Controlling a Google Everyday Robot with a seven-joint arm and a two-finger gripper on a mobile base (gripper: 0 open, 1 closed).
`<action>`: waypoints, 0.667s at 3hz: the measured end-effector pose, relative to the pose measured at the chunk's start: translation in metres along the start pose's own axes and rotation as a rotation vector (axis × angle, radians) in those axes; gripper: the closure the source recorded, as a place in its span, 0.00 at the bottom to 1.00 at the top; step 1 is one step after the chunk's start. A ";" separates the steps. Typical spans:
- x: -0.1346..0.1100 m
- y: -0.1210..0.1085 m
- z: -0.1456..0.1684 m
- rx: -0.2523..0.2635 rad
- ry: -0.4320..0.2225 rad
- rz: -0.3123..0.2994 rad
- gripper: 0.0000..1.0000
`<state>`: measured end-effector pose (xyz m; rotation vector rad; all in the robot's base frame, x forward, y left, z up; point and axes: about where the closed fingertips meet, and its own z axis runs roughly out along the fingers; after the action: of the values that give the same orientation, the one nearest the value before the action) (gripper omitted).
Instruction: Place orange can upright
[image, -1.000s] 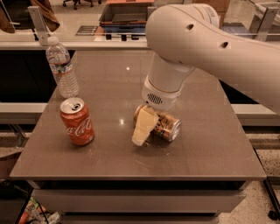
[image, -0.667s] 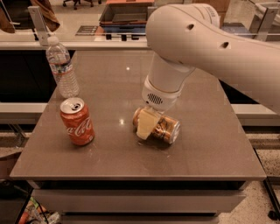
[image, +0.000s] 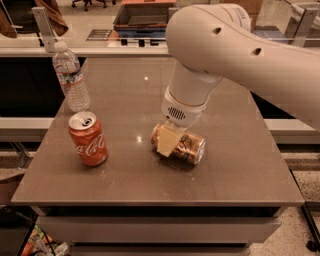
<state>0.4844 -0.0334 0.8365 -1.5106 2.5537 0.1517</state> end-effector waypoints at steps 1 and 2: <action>0.000 0.001 0.000 0.001 -0.001 -0.001 1.00; 0.000 -0.002 -0.007 -0.001 -0.076 -0.026 1.00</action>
Offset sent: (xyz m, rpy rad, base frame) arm 0.0034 -0.0067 0.0206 0.1824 -0.1051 0.0684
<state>0.4850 -0.0355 0.8438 -1.5079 2.4745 0.2032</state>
